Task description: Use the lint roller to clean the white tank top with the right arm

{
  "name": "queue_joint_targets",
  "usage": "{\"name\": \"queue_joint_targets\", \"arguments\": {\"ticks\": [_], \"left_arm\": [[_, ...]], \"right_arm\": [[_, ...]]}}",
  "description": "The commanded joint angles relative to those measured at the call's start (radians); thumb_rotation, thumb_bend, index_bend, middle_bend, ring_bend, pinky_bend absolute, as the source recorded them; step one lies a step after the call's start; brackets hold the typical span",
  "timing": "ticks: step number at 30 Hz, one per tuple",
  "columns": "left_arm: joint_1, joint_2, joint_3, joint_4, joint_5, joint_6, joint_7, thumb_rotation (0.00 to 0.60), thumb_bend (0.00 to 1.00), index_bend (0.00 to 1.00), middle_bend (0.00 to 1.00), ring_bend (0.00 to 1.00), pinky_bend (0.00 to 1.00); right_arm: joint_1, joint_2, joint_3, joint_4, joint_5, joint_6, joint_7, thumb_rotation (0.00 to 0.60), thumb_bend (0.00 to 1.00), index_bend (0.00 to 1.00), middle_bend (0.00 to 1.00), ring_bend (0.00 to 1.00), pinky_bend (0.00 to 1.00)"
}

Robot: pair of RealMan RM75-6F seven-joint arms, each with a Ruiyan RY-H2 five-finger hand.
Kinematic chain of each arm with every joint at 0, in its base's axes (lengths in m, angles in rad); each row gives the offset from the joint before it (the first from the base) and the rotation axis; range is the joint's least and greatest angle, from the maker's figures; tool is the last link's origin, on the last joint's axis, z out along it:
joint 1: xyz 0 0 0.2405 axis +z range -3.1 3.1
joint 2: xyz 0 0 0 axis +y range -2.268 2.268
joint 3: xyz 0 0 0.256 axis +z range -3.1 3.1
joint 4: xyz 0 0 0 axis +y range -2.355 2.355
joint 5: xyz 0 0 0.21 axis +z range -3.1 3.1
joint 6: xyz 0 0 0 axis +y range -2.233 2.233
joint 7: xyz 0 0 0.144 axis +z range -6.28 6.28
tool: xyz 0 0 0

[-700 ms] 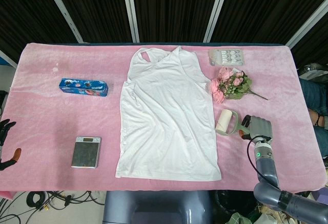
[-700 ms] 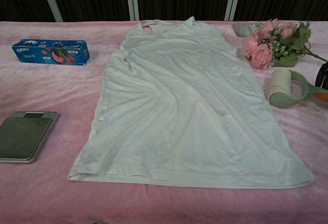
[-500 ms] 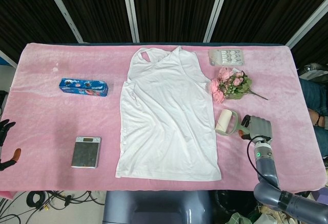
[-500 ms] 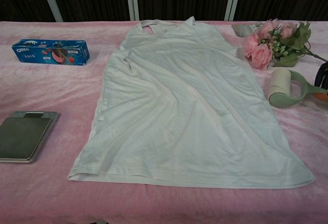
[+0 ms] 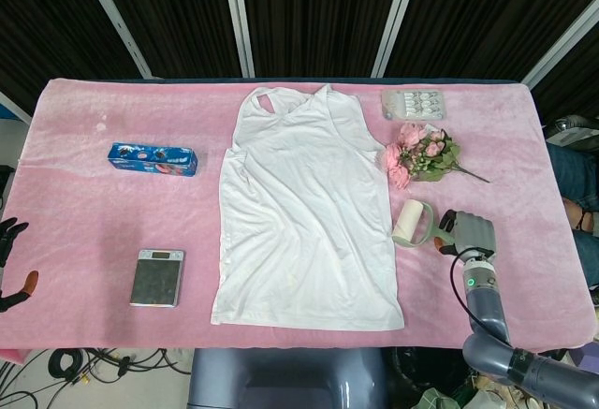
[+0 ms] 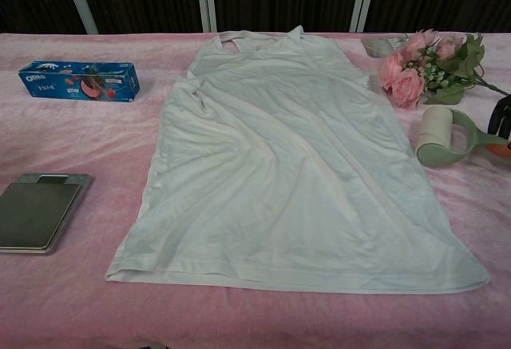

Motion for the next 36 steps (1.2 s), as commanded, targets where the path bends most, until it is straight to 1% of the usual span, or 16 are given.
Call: {"name": "queue_joint_targets", "arguments": {"ticks": [1, 12, 16, 20, 23, 27, 31, 34, 36], "left_arm": [[0.000, 0.000, 0.001, 0.000, 0.002, 0.000, 0.000, 0.600, 0.38, 0.14, 0.08, 0.02, 0.05], [0.002, 0.000, 0.004, -0.004, 0.009, 0.006, 0.005, 0.600, 0.38, 0.14, 0.08, 0.02, 0.05], [0.005, 0.000, 0.005, -0.007, 0.012, 0.012, 0.005, 0.600, 0.38, 0.14, 0.08, 0.02, 0.05], [0.006, 0.001, 0.005, -0.008, 0.012, 0.014, 0.002, 0.600, 0.38, 0.14, 0.08, 0.02, 0.05], [0.004, 0.002, 0.004, -0.008, 0.011, 0.009, -0.001, 0.600, 0.38, 0.14, 0.08, 0.02, 0.05], [0.001, 0.001, 0.004, -0.007, 0.009, 0.004, -0.001, 0.600, 0.38, 0.14, 0.08, 0.02, 0.05], [0.001, 0.002, 0.003, -0.007, 0.008, 0.003, -0.005, 0.600, 0.38, 0.14, 0.08, 0.02, 0.05], [0.000, 0.004, 0.002, -0.006, 0.007, 0.000, -0.012, 0.600, 0.38, 0.14, 0.08, 0.02, 0.05], [0.000, 0.004, 0.002, -0.006, 0.007, -0.001, -0.013, 0.600, 0.38, 0.14, 0.08, 0.02, 0.05]], "right_arm": [[0.000, 0.006, 0.003, -0.011, -0.008, 0.007, 0.000, 0.600, 0.49, 0.64, 0.51, 0.53, 0.51], [-0.006, 0.049, 0.010, -0.079, -0.049, 0.031, 0.007, 0.600, 0.50, 0.64, 0.51, 0.53, 0.51], [0.008, 0.083, 0.013, -0.113, -0.052, 0.023, -0.023, 0.600, 0.50, 0.65, 0.51, 0.53, 0.50], [0.038, 0.126, 0.011, -0.154, -0.037, -0.001, -0.084, 0.600, 0.51, 0.65, 0.51, 0.53, 0.50], [0.089, 0.178, 0.007, -0.215, 0.037, -0.041, -0.173, 0.600, 0.51, 0.65, 0.51, 0.53, 0.51], [0.160, 0.204, 0.022, -0.258, 0.162, -0.054, -0.256, 0.600, 0.51, 0.65, 0.51, 0.53, 0.51], [0.218, 0.202, 0.036, -0.266, 0.266, -0.040, -0.312, 0.600, 0.51, 0.65, 0.51, 0.53, 0.51], [0.271, 0.189, 0.042, -0.267, 0.382, -0.019, -0.361, 0.600, 0.51, 0.65, 0.51, 0.53, 0.51], [0.283, 0.182, 0.045, -0.264, 0.412, -0.010, -0.368, 0.600, 0.51, 0.65, 0.51, 0.53, 0.51]]}}
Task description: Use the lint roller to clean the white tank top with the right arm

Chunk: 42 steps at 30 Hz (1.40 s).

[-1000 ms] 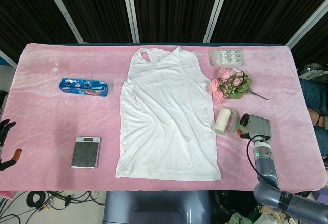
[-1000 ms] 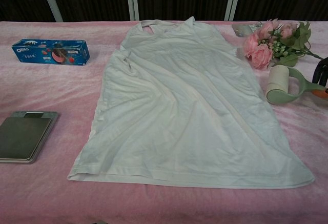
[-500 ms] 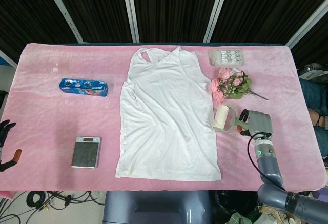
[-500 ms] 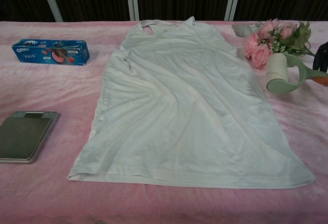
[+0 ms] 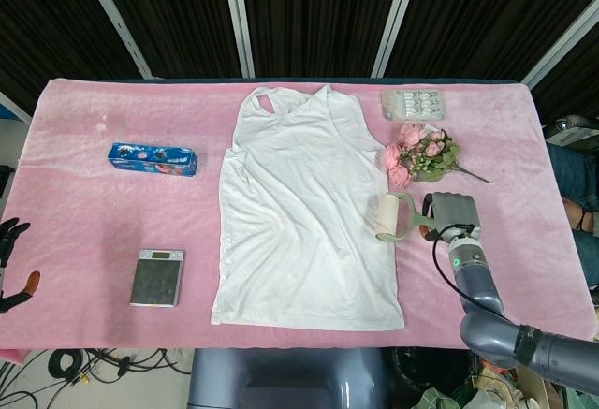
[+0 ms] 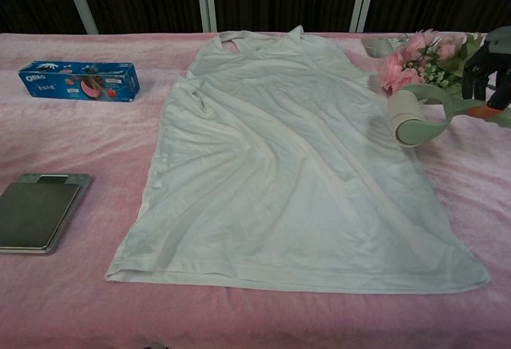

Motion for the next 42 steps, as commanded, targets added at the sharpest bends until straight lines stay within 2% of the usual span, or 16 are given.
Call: {"name": "queue_joint_targets", "arguments": {"ticks": [1, 8, 25, 42], "left_arm": [[0.000, 0.000, 0.000, 0.000, 0.000, -0.002, -0.002, 0.600, 0.38, 0.14, 0.08, 0.02, 0.05], [-0.002, 0.001, 0.000, -0.001, -0.001, -0.005, -0.006, 0.600, 0.38, 0.14, 0.08, 0.02, 0.05], [-0.003, 0.003, 0.000, -0.003, -0.002, -0.007, -0.010, 0.600, 0.38, 0.14, 0.08, 0.02, 0.05], [-0.004, 0.005, -0.001, -0.002, -0.004, -0.008, -0.013, 0.600, 0.38, 0.14, 0.08, 0.02, 0.05]], "right_arm": [[0.063, -0.017, 0.015, -0.004, 0.111, 0.027, -0.050, 0.600, 0.51, 0.65, 0.51, 0.53, 0.51], [0.110, -0.080, 0.017, 0.030, 0.190, 0.070, -0.065, 0.600, 0.51, 0.66, 0.52, 0.54, 0.51], [0.194, -0.217, 0.000, 0.096, 0.186, 0.161, -0.146, 0.600, 0.52, 0.66, 0.52, 0.54, 0.51], [0.290, -0.363, 0.071, 0.199, 0.223, 0.166, -0.208, 0.600, 0.54, 0.66, 0.52, 0.54, 0.51]]}}
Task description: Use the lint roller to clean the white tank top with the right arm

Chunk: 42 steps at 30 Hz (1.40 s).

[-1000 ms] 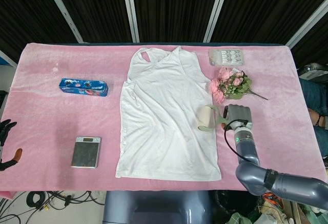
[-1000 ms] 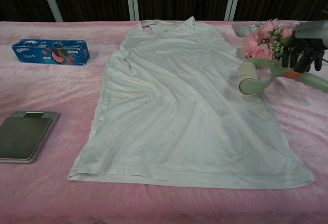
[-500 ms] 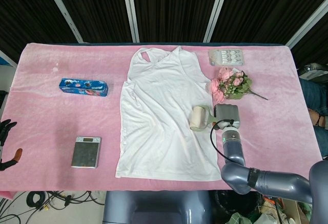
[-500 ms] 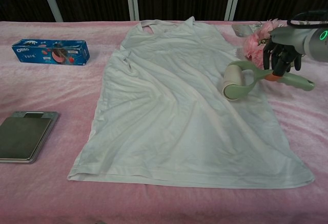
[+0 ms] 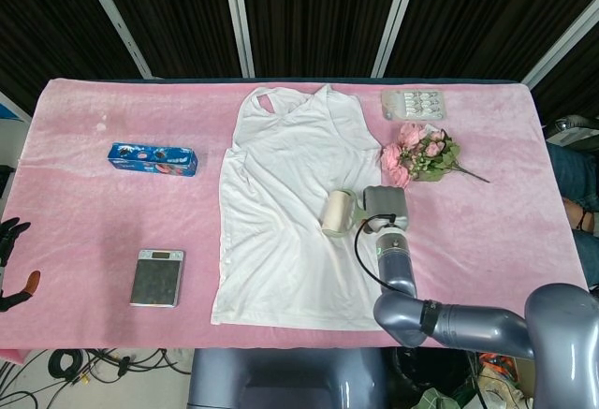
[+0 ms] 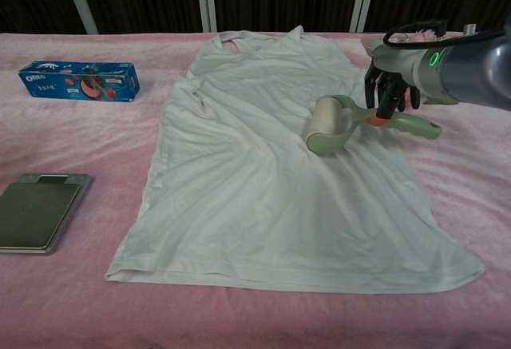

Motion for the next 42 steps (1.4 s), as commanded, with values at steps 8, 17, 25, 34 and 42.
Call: {"name": "queue_joint_targets", "arguments": {"ticks": [8, 17, 25, 34, 42], "left_arm": [[-0.002, -0.001, 0.000, 0.002, 0.000, -0.002, 0.002, 0.600, 0.38, 0.14, 0.08, 0.02, 0.05], [-0.003, -0.001, 0.001, 0.003, 0.001, -0.003, 0.005, 0.600, 0.38, 0.14, 0.08, 0.02, 0.05], [-0.002, -0.001, 0.001, 0.005, -0.002, -0.003, 0.007, 0.600, 0.38, 0.14, 0.08, 0.04, 0.05], [0.002, -0.002, 0.001, 0.005, -0.001, 0.005, 0.009, 0.600, 0.38, 0.14, 0.08, 0.04, 0.05], [0.004, -0.003, 0.001, 0.004, 0.000, 0.009, 0.010, 0.600, 0.38, 0.14, 0.09, 0.04, 0.05]], "right_arm": [[0.047, -0.078, 0.038, 0.062, -0.014, 0.006, -0.010, 0.600, 0.56, 0.67, 0.52, 0.54, 0.51], [0.057, -0.116, 0.054, 0.086, -0.038, 0.037, -0.015, 0.600, 0.56, 0.68, 0.52, 0.54, 0.52], [0.041, -0.095, 0.032, 0.035, -0.039, 0.071, -0.054, 0.600, 0.57, 0.68, 0.52, 0.54, 0.52], [-0.010, -0.064, -0.011, -0.023, -0.034, 0.071, -0.062, 0.600, 0.57, 0.68, 0.53, 0.54, 0.52], [-0.060, 0.003, -0.039, -0.086, -0.039, 0.084, -0.052, 0.600, 0.57, 0.68, 0.53, 0.54, 0.52]]}}
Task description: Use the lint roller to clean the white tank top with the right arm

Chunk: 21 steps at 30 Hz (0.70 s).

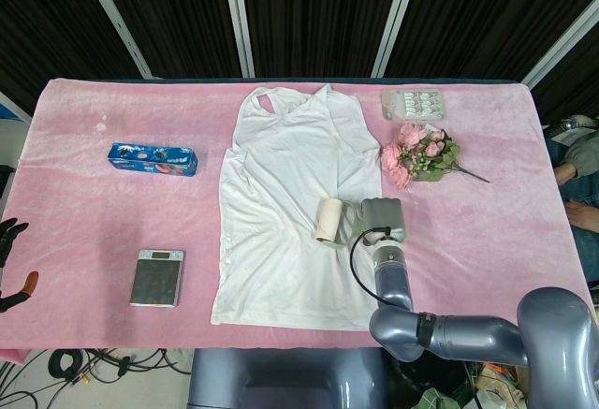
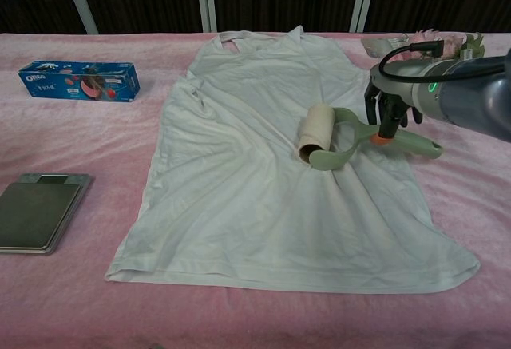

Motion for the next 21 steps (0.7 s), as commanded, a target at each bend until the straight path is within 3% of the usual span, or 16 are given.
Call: {"name": "queue_joint_targets", "arguments": {"ticks": [1, 12, 21], "left_arm": [[0.000, -0.001, 0.000, 0.000, 0.000, 0.000, 0.001, 0.600, 0.38, 0.14, 0.09, 0.04, 0.05], [0.000, -0.001, -0.001, -0.002, -0.003, 0.000, 0.002, 0.600, 0.38, 0.14, 0.09, 0.04, 0.05], [0.000, -0.001, -0.003, -0.004, -0.004, 0.000, -0.001, 0.600, 0.38, 0.14, 0.09, 0.04, 0.05]], "right_arm": [[-0.027, 0.039, -0.013, -0.037, -0.007, 0.007, 0.011, 0.600, 0.57, 0.68, 0.53, 0.54, 0.52], [-0.086, 0.146, -0.055, -0.121, -0.027, -0.005, 0.025, 0.600, 0.57, 0.68, 0.53, 0.54, 0.52], [-0.063, 0.120, -0.036, -0.089, -0.012, -0.058, 0.021, 0.600, 0.57, 0.68, 0.53, 0.54, 0.52]]}}
